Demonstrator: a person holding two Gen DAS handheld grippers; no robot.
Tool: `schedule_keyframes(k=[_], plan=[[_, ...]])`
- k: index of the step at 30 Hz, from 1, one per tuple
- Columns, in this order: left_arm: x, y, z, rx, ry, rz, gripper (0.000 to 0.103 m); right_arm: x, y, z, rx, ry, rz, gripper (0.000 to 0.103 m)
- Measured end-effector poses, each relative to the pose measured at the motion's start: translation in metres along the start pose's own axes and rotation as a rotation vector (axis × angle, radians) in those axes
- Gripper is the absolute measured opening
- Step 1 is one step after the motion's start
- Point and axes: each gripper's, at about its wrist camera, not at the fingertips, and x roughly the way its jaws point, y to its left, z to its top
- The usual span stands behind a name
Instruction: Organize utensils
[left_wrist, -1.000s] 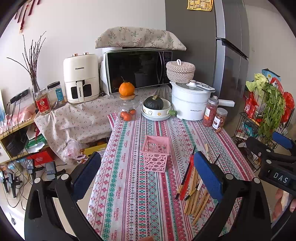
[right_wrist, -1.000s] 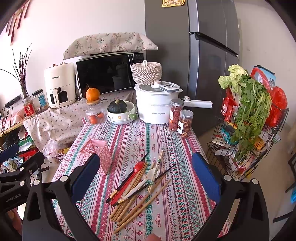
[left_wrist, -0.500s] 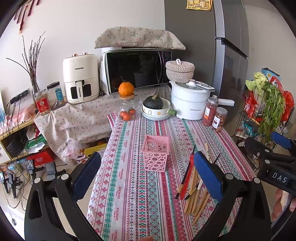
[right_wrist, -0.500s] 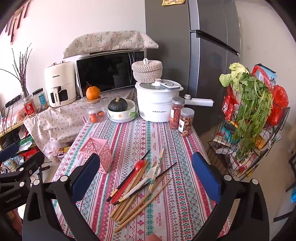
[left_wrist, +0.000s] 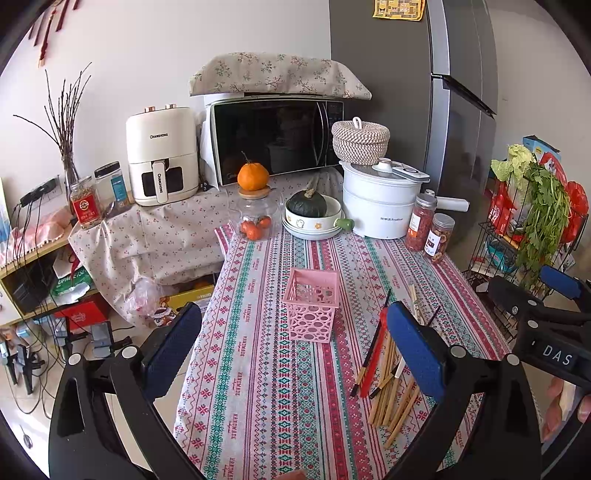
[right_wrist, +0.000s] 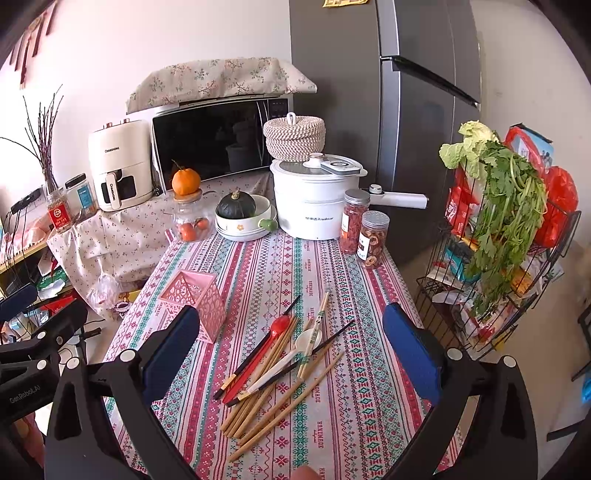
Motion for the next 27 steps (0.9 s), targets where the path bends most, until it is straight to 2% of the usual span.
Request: schedule_keyframes(k=[5,7,11,14,16,18,22,27], plan=[[0.005,0.002,-0.001,-0.009,0.024,-0.013,0.096,0.004,-0.001,0.000,-0.001,0.017,0.005,0.096],[0.013,0.001,-0.001,0.004,0.060,-0.028,0.096,0.008,-0.002,0.001,-0.007,0.032,-0.003,0.096],[0.037,-0.006,0.000,0.064,0.183,-0.128,0.096,0.025,-0.011,0.002,-0.008,0.104,-0.005,0.096],[0.060,-0.011,0.001,0.067,0.291,-0.218,0.096,0.046,-0.030,0.001,0.036,0.182,-0.029,0.096],[0.077,-0.017,0.000,0.081,0.361,-0.253,0.096,0.061,-0.046,-0.001,0.080,0.235,-0.037,0.096],[0.089,-0.032,-0.001,0.142,0.403,-0.276,0.095,0.077,-0.063,-0.004,0.127,0.287,-0.048,0.096],[0.121,-0.065,0.004,0.207,0.505,-0.362,0.089,0.110,-0.096,-0.013,0.208,0.398,-0.058,0.096],[0.167,-0.107,0.011,0.315,0.544,-0.304,0.065,0.138,-0.127,-0.023,0.285,0.462,-0.095,0.096]])
